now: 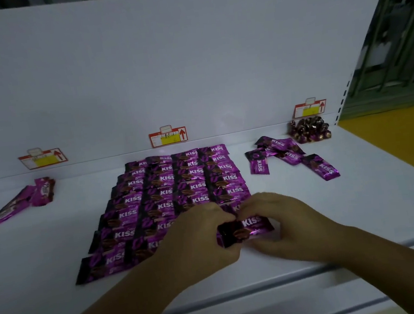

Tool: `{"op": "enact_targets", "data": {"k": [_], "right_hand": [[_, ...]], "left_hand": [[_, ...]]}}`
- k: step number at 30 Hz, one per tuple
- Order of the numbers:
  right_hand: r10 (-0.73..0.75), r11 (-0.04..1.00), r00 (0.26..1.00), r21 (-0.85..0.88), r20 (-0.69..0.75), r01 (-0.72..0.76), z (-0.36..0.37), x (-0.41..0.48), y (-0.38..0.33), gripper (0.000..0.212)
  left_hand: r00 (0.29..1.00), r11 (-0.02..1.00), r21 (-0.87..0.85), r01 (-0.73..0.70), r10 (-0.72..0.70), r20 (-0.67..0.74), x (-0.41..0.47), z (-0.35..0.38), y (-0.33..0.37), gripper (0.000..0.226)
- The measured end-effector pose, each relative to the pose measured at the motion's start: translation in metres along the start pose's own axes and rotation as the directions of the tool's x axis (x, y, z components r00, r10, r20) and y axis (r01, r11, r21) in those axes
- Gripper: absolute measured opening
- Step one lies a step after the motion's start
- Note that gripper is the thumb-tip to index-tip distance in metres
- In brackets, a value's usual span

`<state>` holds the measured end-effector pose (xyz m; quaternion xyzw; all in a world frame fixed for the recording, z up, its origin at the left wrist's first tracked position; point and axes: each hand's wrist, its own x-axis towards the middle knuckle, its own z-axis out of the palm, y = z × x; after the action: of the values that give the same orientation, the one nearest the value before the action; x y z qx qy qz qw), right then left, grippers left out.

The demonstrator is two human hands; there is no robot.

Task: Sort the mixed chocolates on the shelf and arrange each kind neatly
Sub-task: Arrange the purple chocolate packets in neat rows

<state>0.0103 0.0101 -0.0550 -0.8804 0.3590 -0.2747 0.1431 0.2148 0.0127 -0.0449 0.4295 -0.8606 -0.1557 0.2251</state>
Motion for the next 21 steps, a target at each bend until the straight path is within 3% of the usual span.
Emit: {"op": "enact_targets", "data": {"k": [5,9,11,14,21], "right_hand": [[-0.025,1.000,1.000,0.000,0.002,0.025,0.000,0.000,0.006,0.026],[-0.032,0.995,0.998,-0.099,-0.048,0.028,0.000,-0.003,0.013,0.025],[-0.040,0.993,0.997,-0.117,-0.062,0.033,0.001,-0.002,0.015,0.024],[-0.063,0.991,0.997,-0.118,-0.041,0.058,0.005,0.002,0.016,0.024],[-0.035,0.997,0.999,-0.072,-0.007,0.035,0.015,0.006,0.023,0.020]], "left_hand": [[0.997,0.997,-0.020,0.070,-0.070,-0.022,-0.007,-0.011,0.000,0.052],[0.991,0.976,0.185,0.119,-0.127,0.034,-0.013,-0.025,-0.021,0.048],[0.983,0.966,0.223,0.131,-0.157,0.101,-0.016,-0.025,-0.024,0.067],[0.982,0.967,0.211,0.146,-0.168,0.091,-0.019,-0.019,-0.028,0.089],[0.986,0.961,0.256,0.108,-0.135,0.093,-0.015,-0.021,-0.025,0.066]]}}
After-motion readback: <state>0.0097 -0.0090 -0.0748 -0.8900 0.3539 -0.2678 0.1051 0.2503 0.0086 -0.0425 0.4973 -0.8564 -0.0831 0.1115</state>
